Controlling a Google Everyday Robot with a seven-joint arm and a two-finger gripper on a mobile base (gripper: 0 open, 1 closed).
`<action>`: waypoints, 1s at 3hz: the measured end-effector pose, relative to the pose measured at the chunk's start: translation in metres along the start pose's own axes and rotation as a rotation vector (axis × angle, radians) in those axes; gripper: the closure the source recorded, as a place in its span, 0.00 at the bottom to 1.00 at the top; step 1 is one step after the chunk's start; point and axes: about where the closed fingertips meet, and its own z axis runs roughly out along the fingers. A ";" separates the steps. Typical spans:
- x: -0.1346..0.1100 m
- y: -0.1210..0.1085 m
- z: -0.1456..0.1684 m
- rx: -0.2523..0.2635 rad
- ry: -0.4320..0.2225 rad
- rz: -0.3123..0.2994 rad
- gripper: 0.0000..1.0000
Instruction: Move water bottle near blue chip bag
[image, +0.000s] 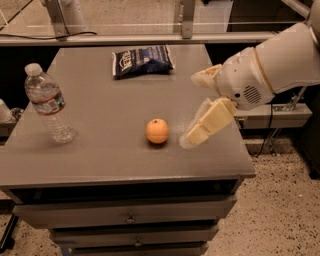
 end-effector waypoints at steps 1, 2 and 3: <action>-0.010 -0.011 0.031 -0.011 -0.099 -0.041 0.00; -0.038 -0.030 0.066 -0.005 -0.205 -0.115 0.00; -0.071 -0.042 0.096 -0.005 -0.305 -0.175 0.00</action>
Offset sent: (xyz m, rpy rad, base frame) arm 0.0843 0.1137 -0.0176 0.2963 -0.2268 0.1480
